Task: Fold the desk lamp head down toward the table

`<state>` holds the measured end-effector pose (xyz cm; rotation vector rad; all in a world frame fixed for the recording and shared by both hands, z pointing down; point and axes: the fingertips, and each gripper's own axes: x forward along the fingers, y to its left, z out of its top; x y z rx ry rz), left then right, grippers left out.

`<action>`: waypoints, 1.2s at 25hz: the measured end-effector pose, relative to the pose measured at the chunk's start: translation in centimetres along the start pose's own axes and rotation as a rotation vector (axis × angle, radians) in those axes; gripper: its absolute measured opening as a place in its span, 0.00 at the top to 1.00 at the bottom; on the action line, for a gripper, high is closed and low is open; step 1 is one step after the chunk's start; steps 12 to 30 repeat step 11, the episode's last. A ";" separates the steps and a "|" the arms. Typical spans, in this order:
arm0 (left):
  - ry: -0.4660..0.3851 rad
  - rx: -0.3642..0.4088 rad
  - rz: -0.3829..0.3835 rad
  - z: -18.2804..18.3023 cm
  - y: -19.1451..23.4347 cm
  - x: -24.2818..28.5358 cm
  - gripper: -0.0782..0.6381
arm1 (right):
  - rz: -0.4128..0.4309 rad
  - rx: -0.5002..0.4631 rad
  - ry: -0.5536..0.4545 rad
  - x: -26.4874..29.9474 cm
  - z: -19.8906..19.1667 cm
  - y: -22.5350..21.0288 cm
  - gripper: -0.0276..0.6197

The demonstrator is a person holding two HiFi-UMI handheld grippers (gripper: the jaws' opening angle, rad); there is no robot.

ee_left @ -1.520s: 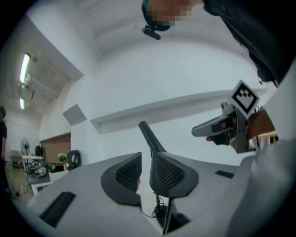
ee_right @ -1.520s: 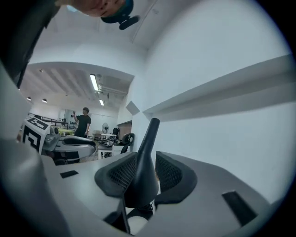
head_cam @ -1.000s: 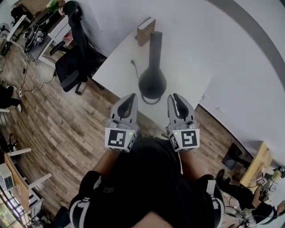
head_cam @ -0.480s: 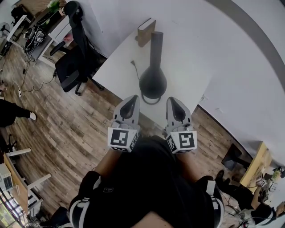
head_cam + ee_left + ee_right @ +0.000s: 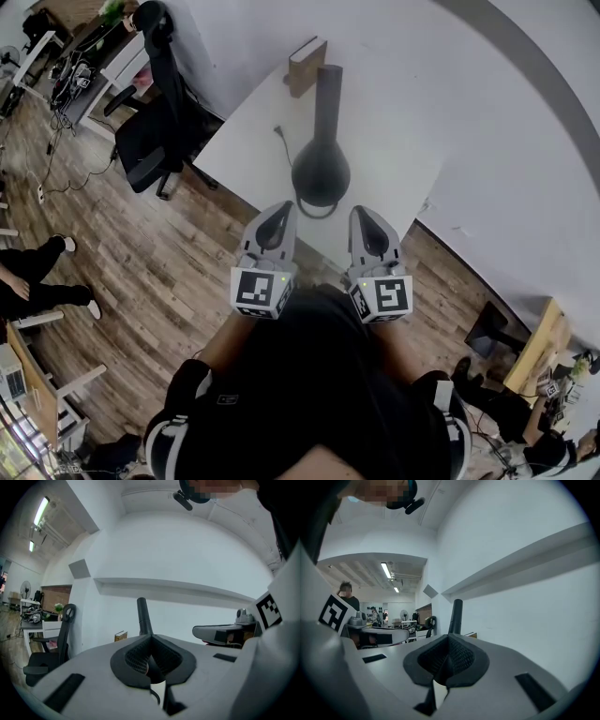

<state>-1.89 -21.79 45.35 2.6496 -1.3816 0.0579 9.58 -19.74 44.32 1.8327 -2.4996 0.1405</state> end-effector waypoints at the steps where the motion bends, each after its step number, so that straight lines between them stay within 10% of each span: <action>1: 0.000 -0.001 0.000 0.0 0.0 -0.1 0.86 | 0.001 0.000 0.001 0.0 0.0 0.0 0.94; 30: 0.003 -0.007 -0.002 -0.2 0.3 -0.2 0.86 | 0.004 0.008 0.003 0.2 -0.3 0.2 0.94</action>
